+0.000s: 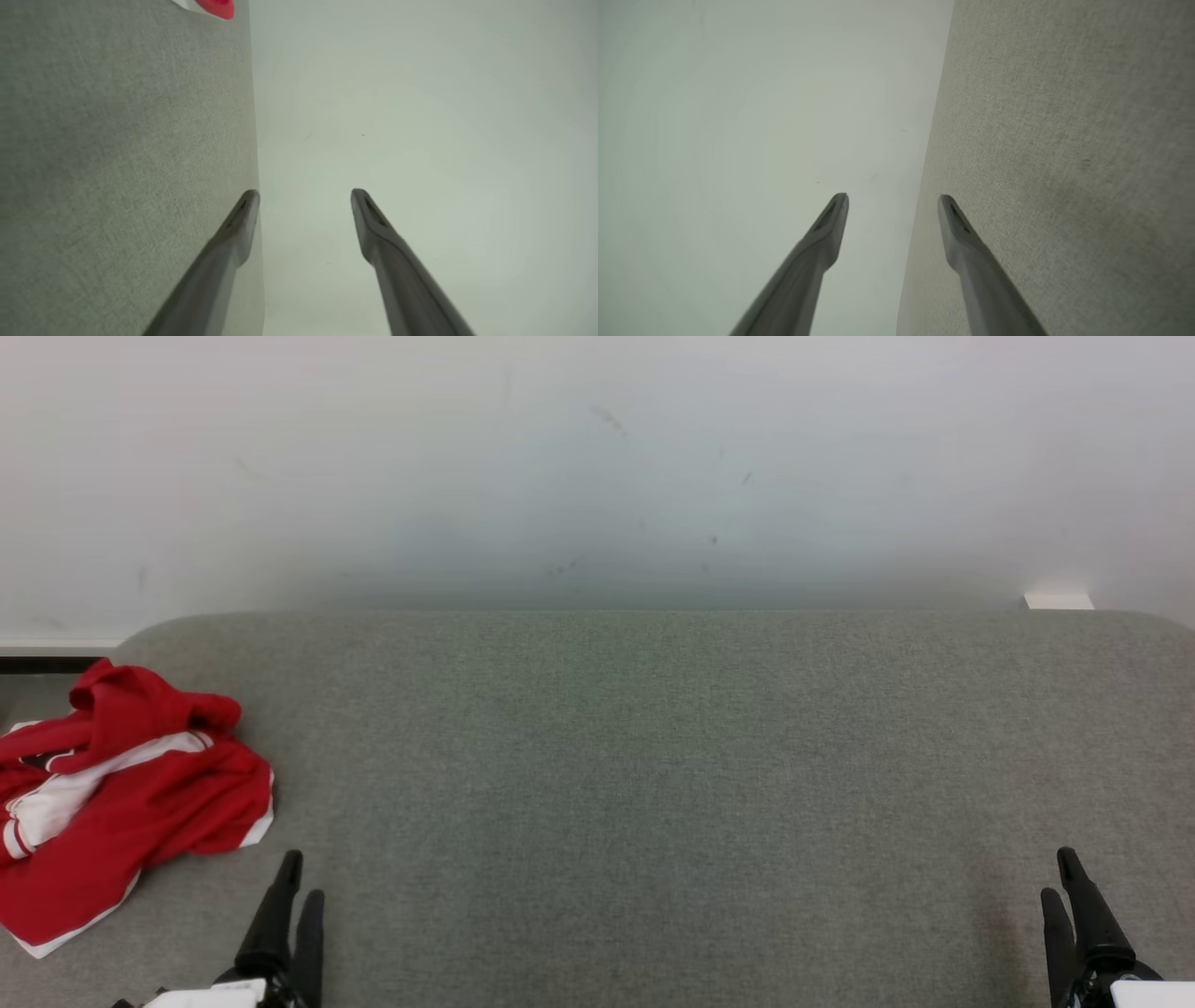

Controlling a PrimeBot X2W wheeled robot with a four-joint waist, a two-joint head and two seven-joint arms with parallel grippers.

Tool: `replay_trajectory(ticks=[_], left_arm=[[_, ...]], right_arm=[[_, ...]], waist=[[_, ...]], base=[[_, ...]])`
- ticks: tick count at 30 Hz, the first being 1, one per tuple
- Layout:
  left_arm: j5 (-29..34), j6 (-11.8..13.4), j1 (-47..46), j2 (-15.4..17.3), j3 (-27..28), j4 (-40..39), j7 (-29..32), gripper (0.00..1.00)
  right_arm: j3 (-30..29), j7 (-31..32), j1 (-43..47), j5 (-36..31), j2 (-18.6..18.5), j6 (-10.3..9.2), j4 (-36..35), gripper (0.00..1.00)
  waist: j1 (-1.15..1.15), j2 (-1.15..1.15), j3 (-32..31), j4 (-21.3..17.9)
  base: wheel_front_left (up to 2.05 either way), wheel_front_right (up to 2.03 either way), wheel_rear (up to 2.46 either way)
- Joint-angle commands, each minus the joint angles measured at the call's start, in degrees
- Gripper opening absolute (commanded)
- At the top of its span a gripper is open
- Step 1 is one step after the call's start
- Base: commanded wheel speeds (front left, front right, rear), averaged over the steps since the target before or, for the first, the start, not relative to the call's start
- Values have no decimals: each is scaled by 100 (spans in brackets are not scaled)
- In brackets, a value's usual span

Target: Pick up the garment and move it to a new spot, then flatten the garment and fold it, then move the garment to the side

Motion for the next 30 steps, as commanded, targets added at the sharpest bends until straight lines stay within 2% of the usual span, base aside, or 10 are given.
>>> replay_trajectory(ticks=[1, 7, 15, 19, 20, 30], left_arm=[[90, 4, -95, 23, -61, -96, -76, 100], [375, 34, -74, 27, -182, -118, -248, 100], [1115, 131, -34, 32, -304, -200, -433, 100], [1718, 211, 4, 35, -430, -243, -561, 100], [1718, 211, 4, 35, -430, -243, -561, 100], [3176, 345, 42, 42, -662, -292, -789, 100]], right_arm=[[21, -78, -63, -84, -50, 0, -121, 100], [50, -251, 20, -494, -56, -1, -236, 100], [80, -437, 117, -1402, -69, -1, -460, 100], [138, -561, 188, -2187, -115, -2, -587, 100], [138, -561, 188, -2187, -115, -2, -587, 100], [258, -791, 319, -3461, -162, -2, -641, 100]], waist=[[0, 0, 0, 0], [0, 0, 1, 1], [0, 0, 4, 5], [0, 0, 1, 8], [0, 0, 1, 8], [0, 0, -19, 15]], base=[[0, 0, 0], [0, 0, 0], [0, 0, 0], [0, 0, 0], [0, 0, 0], [0, 0, 0]])
